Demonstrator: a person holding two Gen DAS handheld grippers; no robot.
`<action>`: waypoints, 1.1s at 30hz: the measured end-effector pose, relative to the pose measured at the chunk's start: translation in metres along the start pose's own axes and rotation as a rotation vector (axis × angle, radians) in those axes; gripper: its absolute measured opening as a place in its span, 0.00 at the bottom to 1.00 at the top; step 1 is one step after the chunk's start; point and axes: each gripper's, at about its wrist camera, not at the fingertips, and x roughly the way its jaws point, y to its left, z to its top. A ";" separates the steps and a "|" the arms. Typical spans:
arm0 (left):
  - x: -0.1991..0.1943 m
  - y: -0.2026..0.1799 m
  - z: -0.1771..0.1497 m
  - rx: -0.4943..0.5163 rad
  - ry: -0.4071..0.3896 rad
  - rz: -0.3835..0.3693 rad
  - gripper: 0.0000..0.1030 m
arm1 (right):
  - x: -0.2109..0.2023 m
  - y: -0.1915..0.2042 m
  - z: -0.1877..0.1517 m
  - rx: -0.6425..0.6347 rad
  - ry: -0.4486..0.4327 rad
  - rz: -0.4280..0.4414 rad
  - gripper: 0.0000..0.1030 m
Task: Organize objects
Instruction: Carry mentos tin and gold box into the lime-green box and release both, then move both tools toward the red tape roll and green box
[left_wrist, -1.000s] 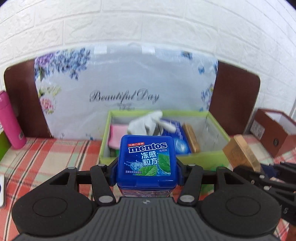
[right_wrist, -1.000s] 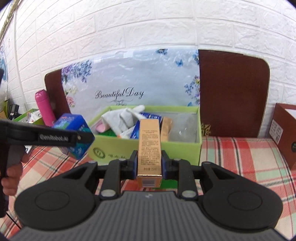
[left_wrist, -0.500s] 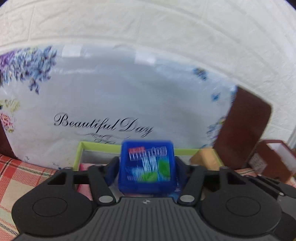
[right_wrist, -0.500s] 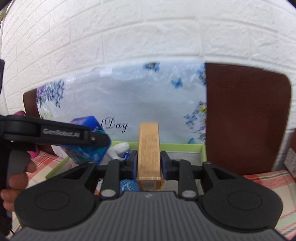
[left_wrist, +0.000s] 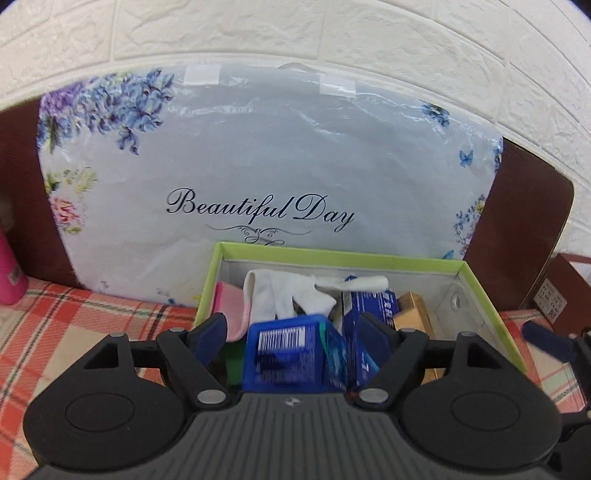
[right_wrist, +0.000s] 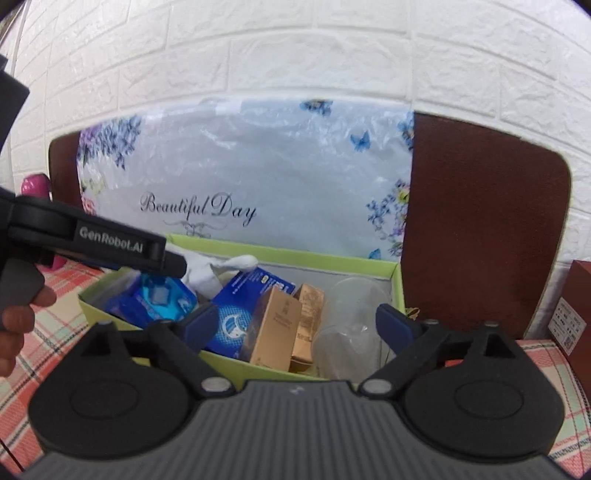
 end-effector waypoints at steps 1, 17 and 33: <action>-0.009 -0.002 -0.002 0.000 0.003 0.005 0.78 | -0.009 0.000 0.001 0.005 -0.007 -0.004 1.00; -0.095 -0.033 -0.076 0.047 0.049 0.019 0.81 | -0.109 -0.010 -0.045 0.136 0.070 -0.030 1.00; -0.092 -0.006 -0.118 -0.002 0.141 0.013 0.81 | -0.055 -0.008 -0.070 0.079 0.135 0.036 0.85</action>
